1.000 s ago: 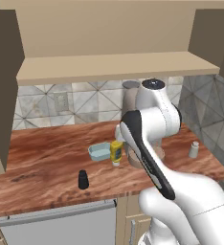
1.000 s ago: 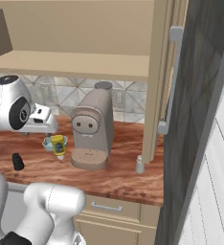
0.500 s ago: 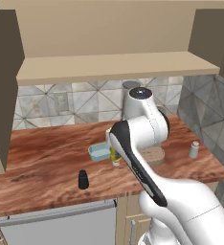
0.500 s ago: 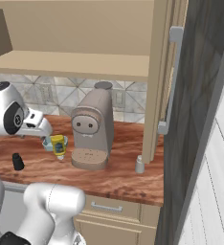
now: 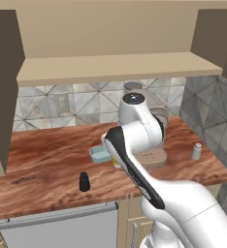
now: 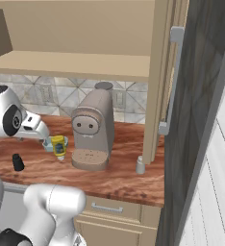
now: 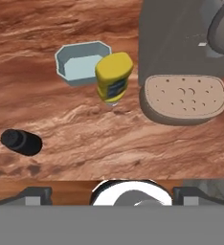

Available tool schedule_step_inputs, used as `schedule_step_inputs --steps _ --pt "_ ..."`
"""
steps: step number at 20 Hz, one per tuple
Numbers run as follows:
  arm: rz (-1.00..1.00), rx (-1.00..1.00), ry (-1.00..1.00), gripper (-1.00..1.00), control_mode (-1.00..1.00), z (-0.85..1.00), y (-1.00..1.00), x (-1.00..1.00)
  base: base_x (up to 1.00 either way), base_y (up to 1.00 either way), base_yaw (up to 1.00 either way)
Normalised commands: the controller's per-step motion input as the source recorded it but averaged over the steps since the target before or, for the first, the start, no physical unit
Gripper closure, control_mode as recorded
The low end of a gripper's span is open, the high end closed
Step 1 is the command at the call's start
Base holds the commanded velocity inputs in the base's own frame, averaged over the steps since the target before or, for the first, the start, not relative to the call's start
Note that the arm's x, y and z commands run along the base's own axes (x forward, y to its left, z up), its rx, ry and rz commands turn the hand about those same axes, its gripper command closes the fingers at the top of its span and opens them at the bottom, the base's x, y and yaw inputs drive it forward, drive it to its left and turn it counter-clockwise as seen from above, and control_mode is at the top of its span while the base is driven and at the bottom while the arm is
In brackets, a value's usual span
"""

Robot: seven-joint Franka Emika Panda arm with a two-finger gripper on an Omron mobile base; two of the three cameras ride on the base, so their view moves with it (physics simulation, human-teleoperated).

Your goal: There are various items on the counter. Only move the condiments/shakers into the cabinet.

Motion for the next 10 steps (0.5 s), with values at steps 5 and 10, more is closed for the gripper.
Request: schedule_step_inputs --steps 5,10 --pt "0.0 0.0 0.02 -1.0 -1.0 -0.34 0.24 -0.29 0.0 0.0 0.0" --pt "0.02 0.01 0.0 -1.0 -1.0 -0.28 0.39 -0.24 0.0 0.0 0.0"
